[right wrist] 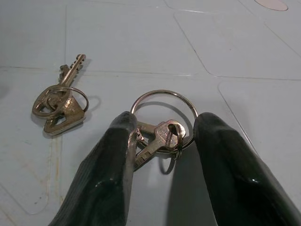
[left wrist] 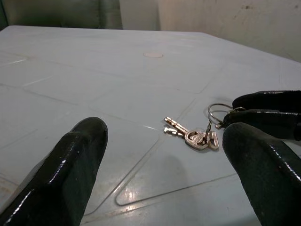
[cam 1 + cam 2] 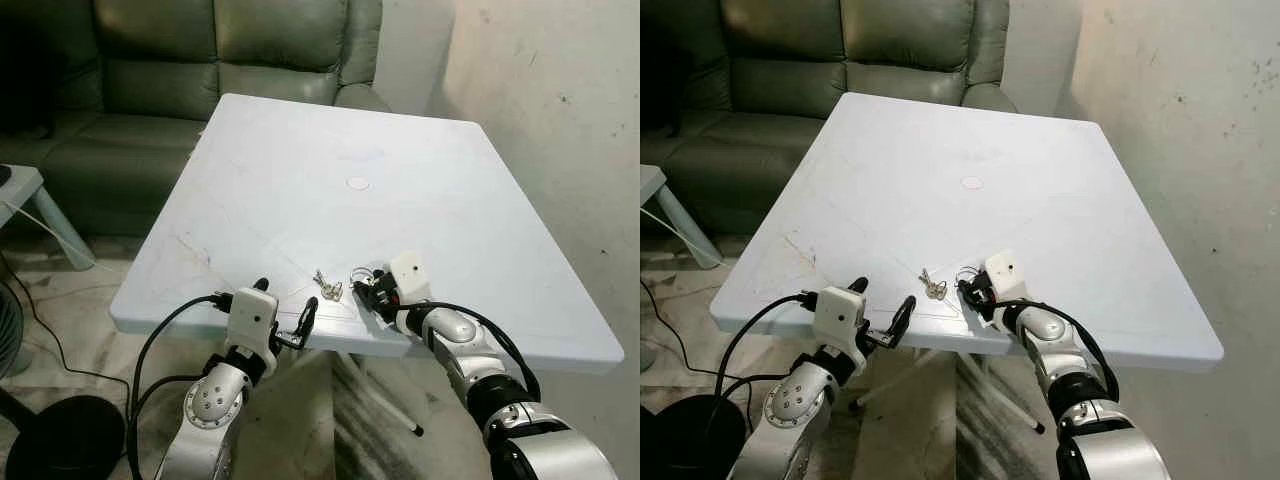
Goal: Hang keys on a hook
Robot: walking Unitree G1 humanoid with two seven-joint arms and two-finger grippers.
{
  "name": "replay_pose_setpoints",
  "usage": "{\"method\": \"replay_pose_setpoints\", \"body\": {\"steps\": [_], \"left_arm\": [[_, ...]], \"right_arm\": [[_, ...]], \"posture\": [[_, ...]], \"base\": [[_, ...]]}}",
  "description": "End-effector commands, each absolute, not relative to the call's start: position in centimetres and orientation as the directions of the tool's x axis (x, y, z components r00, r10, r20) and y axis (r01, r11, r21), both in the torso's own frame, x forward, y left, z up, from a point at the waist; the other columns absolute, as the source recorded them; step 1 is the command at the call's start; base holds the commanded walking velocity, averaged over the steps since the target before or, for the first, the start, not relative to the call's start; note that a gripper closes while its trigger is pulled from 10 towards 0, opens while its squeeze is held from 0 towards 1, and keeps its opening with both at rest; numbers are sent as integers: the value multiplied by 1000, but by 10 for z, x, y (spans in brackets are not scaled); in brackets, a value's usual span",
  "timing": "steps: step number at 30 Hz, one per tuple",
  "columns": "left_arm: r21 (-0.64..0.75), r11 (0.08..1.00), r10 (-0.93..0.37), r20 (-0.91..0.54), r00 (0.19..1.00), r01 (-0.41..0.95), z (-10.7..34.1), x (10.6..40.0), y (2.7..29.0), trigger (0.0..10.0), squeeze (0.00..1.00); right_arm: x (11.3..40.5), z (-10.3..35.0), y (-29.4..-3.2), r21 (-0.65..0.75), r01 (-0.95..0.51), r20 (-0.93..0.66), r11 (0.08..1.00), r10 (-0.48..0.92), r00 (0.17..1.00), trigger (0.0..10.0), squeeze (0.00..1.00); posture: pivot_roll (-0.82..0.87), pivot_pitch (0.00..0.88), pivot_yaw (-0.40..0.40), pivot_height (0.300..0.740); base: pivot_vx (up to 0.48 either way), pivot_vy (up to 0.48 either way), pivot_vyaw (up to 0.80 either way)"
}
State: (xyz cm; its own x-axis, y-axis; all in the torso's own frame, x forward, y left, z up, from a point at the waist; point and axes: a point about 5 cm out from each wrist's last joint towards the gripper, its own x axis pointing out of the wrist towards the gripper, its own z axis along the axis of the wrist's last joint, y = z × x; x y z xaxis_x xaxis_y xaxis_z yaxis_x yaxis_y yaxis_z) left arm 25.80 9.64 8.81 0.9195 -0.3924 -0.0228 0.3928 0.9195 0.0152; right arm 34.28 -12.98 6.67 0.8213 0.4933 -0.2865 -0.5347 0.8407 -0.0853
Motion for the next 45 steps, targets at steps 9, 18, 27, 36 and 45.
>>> {"method": "replay_pose_setpoints", "body": {"steps": [9,18,27,36,45], "left_arm": [[32,920,-390,-9,921,390,91,260,94,10000,0],[36,924,-381,-7,924,381,92,260,95,10000,0],[44,925,-379,-3,926,378,93,263,96,10000,0],[51,926,-374,4,928,373,95,266,97,10000,0],[41,932,-361,10,933,360,96,269,98,10000,0]], "right_arm": [[346,70,-133,-110,-519,-275,847,476,835,2392,0],[347,72,-133,-121,-516,-269,848,472,839,2275,0],[348,71,-130,-126,-520,-287,845,471,834,10000,0],[350,74,-131,-130,-481,-252,867,440,862,0,0],[353,96,-130,12,-482,-45,876,482,875,0,0]], "posture": [[33,0,-92,740],[33,0,-92,740],[36,0,-87,740],[33,0,-80,740],[29,0,-79,740]], "base": [[0,0,0],[0,0,0],[0,0,0],[0,0,0],[0,0,0]]}}
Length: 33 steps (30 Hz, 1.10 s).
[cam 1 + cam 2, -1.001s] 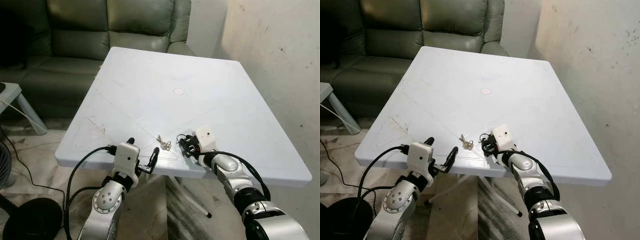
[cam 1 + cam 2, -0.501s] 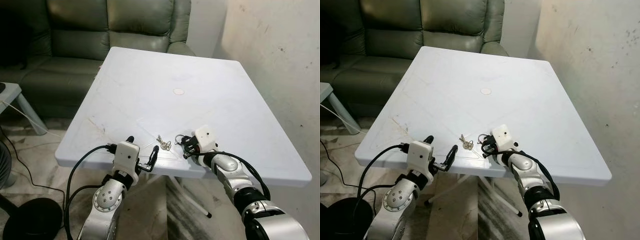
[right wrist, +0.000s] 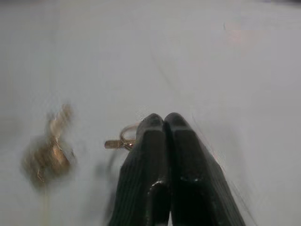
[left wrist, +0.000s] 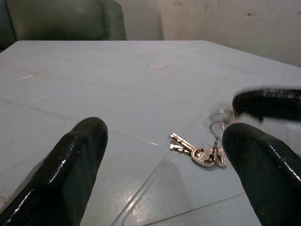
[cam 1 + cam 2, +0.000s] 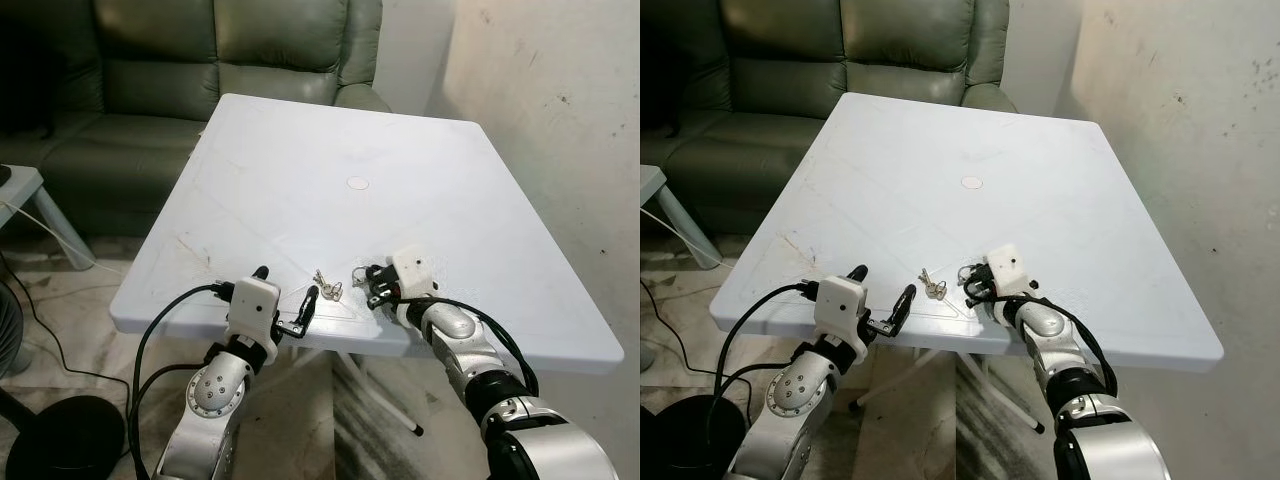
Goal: Hang keys on a hook
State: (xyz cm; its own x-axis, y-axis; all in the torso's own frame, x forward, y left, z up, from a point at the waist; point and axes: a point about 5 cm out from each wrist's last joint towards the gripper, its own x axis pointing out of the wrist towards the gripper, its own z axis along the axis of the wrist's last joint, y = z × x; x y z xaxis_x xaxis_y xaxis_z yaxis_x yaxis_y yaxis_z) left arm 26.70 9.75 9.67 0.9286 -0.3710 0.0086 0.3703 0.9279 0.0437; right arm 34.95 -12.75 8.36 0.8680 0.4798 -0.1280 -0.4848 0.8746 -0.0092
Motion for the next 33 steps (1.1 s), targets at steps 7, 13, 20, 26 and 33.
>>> {"method": "replay_pose_setpoints", "body": {"steps": [7,13,20,26,33], "left_arm": [[26,946,-322,25,946,322,101,278,109,10000,0],[28,969,-248,71,966,246,118,298,134,10000,0],[-30,984,-170,104,980,174,130,310,152,10000,0],[-58,982,-171,130,977,180,133,310,157,10000,0],[-46,984,-165,142,976,173,136,312,162,10000,0]], "right_arm": [[347,115,-133,93,-454,173,886,434,884,0,0],[337,133,-148,73,-306,301,949,271,914,0,0],[324,139,-153,94,-216,328,972,175,928,10000,0],[311,137,-148,56,-185,307,981,160,938,10000,0],[304,136,-147,36,-158,285,987,142,948,10000,0]], "posture": [[21,0,-72,740],[1,0,-58,740],[-15,0,-51,740],[-23,0,-44,740],[-33,0,-35,740]], "base": [[0,0,0],[0,0,0],[0,0,0],[0,0,0],[0,0,0]]}}
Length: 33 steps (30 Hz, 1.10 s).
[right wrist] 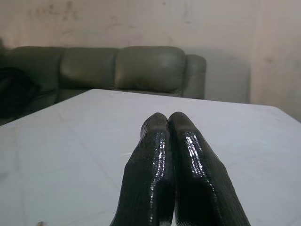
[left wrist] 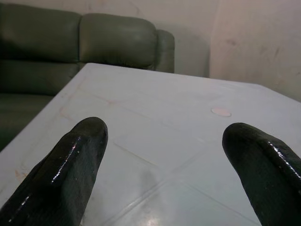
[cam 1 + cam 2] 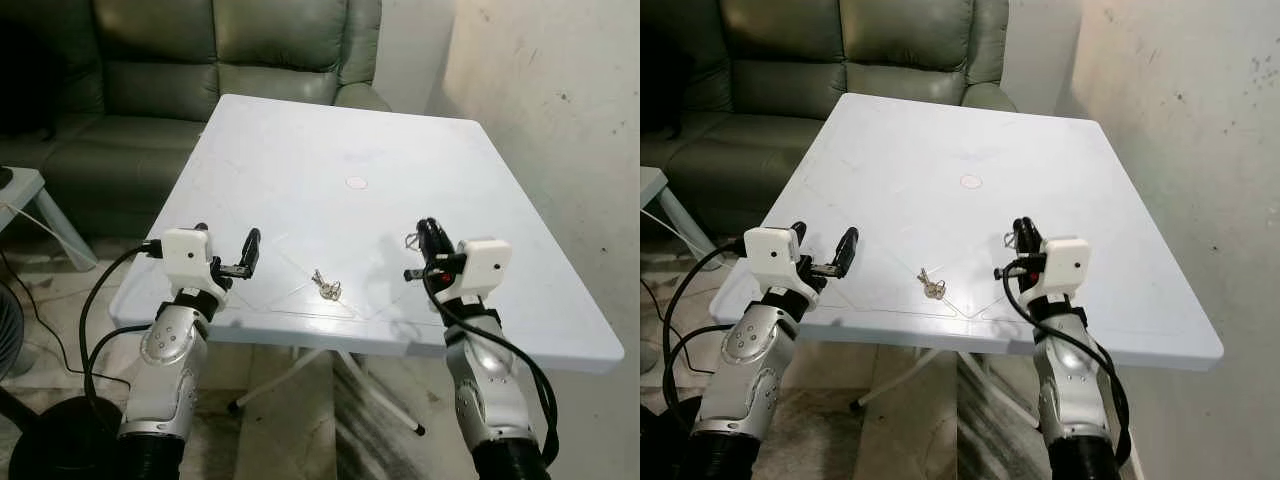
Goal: Hang keys on a hook
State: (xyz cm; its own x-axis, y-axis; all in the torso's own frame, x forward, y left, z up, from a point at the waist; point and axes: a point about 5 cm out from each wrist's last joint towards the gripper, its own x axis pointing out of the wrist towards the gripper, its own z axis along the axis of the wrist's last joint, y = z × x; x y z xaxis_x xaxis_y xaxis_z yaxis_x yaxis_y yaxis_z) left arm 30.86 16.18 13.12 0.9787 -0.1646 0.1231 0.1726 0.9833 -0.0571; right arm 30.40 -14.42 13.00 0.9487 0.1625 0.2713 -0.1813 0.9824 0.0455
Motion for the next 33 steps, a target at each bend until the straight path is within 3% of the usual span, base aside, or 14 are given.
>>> {"method": "replay_pose_setpoints", "body": {"steps": [1,8,14,22,33], "left_arm": [[-43,985,-161,144,976,169,137,313,163,10000,0],[-51,983,-167,153,974,177,140,317,164,10000,0],[-70,981,-171,144,975,182,140,320,163,10000,0],[-88,982,-154,141,978,167,138,322,164,10000,0],[-89,986,-130,130,983,142,138,324,165,10000,0]], "right_arm": [[304,135,-150,37,-141,274,989,126,953,10000,0],[308,131,-156,-14,-76,217,997,78,973,10000,0],[308,131,-157,-10,-64,194,998,65,979,10000,0],[308,130,-155,-24,-52,181,998,55,982,10000,0],[308,128,-155,-38,-47,169,998,53,984,10000,0]], "posture": [[-36,0,-34,740],[-41,0,-30,740],[-45,0,-26,740],[-45,0,-26,740],[-43,0,-27,740]], "base": [[0,0,0],[0,0,0],[0,0,-773],[0,399,-775],[0,0,-775]]}}
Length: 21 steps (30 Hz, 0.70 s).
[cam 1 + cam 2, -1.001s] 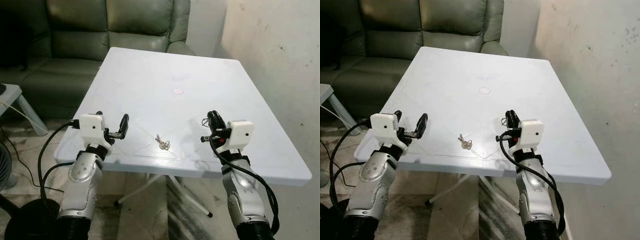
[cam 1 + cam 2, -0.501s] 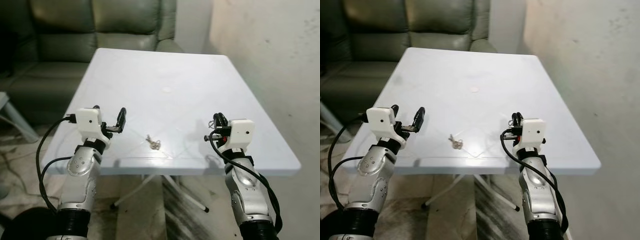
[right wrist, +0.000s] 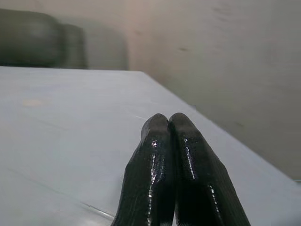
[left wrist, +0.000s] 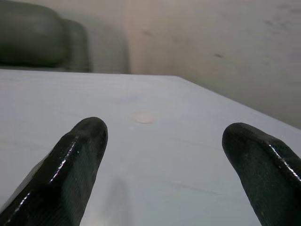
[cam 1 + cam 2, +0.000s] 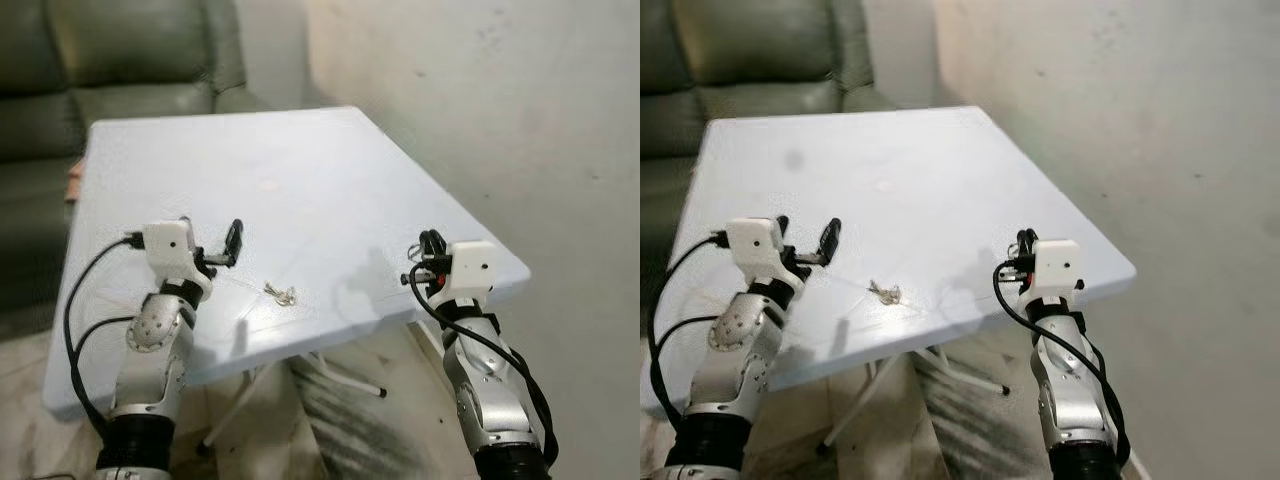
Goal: Hang keys on a hook
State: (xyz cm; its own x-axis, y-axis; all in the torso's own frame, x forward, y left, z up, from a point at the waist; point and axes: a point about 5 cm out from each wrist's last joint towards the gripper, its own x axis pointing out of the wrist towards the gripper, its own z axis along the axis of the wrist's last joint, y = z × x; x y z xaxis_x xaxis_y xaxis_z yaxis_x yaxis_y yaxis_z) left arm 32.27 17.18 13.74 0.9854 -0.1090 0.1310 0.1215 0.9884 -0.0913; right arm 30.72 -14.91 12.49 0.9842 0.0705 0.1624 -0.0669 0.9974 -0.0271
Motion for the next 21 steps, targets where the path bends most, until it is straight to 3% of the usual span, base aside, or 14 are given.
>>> {"method": "replay_pose_setpoints", "body": {"steps": [1,21], "left_arm": [[-89,986,-130,130,983,142,138,324,165,10000,0],[-78,988,-125,113,986,135,137,325,167,10000,0]], "right_arm": [[308,128,-155,-38,-47,169,998,53,984,10000,0],[307,127,-155,-46,-35,160,998,42,986,10000,0]], "posture": [[-43,0,-27,740],[-48,0,-16,740]], "base": [[0,0,-775],[0,0,-775]]}}
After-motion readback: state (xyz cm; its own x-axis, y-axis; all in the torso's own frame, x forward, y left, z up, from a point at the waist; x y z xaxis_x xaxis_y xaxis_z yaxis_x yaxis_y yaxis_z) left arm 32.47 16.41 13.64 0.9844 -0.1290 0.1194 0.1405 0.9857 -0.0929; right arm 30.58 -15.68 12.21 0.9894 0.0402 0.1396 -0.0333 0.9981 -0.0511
